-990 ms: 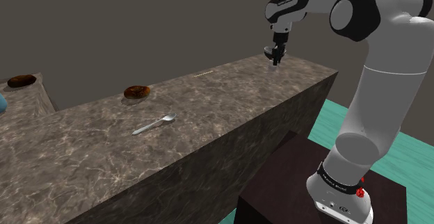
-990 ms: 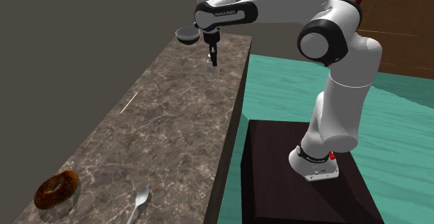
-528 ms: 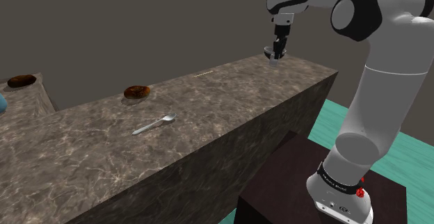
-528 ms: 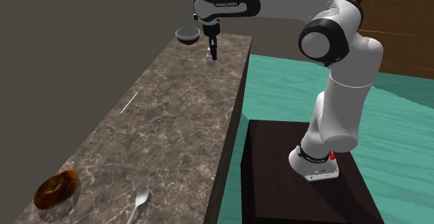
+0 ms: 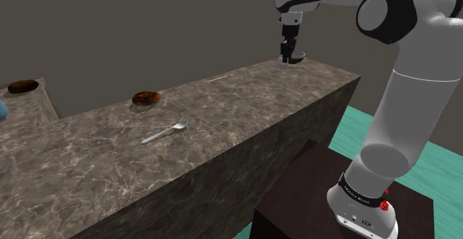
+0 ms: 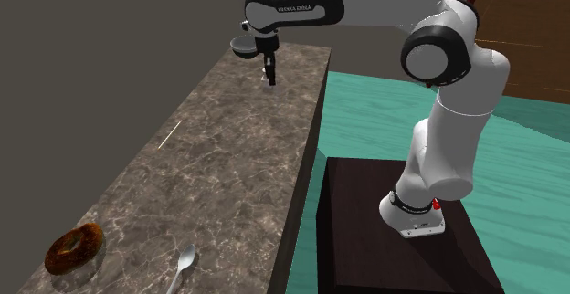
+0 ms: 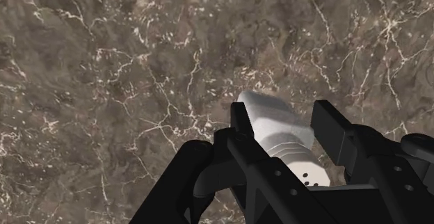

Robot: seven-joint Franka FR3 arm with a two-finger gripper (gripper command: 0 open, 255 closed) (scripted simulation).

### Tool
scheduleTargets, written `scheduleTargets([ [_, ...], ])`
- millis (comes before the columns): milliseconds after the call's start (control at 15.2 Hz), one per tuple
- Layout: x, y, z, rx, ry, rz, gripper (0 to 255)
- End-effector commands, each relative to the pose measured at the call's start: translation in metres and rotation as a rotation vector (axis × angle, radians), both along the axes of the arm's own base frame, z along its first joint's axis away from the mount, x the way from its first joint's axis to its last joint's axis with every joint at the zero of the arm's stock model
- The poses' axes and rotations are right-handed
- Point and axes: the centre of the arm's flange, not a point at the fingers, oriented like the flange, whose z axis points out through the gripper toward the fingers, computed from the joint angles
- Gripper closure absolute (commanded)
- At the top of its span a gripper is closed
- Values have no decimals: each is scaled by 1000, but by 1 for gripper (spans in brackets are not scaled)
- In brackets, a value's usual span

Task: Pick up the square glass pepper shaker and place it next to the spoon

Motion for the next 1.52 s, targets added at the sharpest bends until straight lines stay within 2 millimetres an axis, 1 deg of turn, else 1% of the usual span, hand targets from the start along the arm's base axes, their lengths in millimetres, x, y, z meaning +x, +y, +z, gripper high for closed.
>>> scheduleTargets([
  [0, 10, 24, 2, 0, 0, -1, 255],
  [1452, 134, 286, 3, 0, 0, -1, 255],
])
